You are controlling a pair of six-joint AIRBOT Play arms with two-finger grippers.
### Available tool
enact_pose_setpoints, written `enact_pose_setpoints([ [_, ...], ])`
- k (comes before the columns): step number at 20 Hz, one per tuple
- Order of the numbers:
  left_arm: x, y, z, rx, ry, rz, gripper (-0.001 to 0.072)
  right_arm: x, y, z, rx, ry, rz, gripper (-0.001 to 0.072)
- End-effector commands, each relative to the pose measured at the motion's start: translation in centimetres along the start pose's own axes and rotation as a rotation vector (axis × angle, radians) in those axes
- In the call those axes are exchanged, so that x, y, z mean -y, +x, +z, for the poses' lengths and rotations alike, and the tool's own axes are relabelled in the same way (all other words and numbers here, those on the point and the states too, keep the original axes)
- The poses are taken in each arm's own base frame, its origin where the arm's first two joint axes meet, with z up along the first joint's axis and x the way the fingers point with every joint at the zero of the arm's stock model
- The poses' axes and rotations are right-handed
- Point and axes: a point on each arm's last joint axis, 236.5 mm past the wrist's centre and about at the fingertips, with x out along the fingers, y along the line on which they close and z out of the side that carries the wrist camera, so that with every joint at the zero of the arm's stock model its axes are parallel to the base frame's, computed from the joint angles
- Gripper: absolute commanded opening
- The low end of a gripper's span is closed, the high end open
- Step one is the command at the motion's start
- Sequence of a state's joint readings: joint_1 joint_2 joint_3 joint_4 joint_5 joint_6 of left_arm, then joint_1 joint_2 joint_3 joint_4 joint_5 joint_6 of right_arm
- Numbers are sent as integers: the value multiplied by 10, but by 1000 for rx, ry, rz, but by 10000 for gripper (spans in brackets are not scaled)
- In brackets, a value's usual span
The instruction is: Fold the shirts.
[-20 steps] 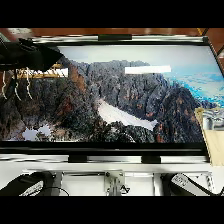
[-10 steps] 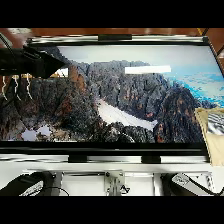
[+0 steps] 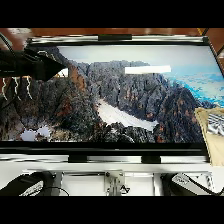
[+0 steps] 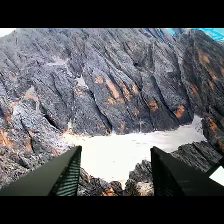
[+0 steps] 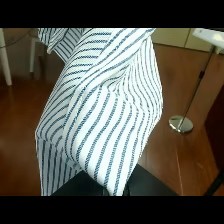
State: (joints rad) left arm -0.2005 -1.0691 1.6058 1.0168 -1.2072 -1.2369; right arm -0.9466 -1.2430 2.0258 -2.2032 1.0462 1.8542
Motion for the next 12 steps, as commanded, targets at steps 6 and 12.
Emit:
enact_pose_setpoints([
  [6, 0, 0, -1, -3, -10, 1, 535, 11, -20, 0, -23, 20, 4, 515],
  [12, -7, 1, -3, -15, 4, 27, 535, 44, -71, -86, -422, -36, -53, 515],
])
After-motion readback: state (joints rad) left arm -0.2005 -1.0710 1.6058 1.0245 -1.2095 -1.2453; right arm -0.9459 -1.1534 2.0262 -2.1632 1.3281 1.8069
